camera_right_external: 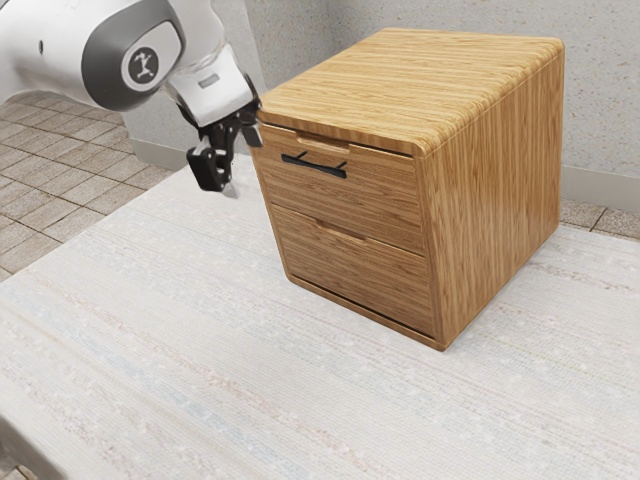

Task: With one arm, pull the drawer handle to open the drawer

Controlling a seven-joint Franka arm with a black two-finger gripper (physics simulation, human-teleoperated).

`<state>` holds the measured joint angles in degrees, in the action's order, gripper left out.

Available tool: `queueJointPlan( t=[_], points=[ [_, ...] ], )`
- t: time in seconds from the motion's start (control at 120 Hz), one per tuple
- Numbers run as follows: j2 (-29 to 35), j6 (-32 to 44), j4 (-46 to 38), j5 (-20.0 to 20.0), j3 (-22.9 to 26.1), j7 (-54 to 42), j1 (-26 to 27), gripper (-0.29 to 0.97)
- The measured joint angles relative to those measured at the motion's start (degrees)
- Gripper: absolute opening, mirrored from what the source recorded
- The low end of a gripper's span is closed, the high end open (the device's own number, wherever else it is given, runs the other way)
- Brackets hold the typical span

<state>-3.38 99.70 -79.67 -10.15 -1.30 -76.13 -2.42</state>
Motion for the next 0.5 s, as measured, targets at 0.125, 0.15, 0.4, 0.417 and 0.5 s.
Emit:
queueJointPlan(
  t=[0.125, 0.15, 0.4, 0.417, 0.5],
  points=[
    [2.4, 0.11, -4.98, -0.66, 0.02, -3.75, 0.95, 0.66],
    [2.54, 0.16, -5.07, -0.76, 0.16, -4.43, 1.07, 0.66],
    [2.25, 0.62, -3.07, -1.17, 2.1, -9.91, 2.01, 0.66],
    [2.33, 0.66, -3.02, -1.14, 2.17, -10.2, 2.15, 0.66],
    [2.26, 0.8, -2.45, -1.01, 3.28, -11.49, 2.13, 0.66]
  ],
)
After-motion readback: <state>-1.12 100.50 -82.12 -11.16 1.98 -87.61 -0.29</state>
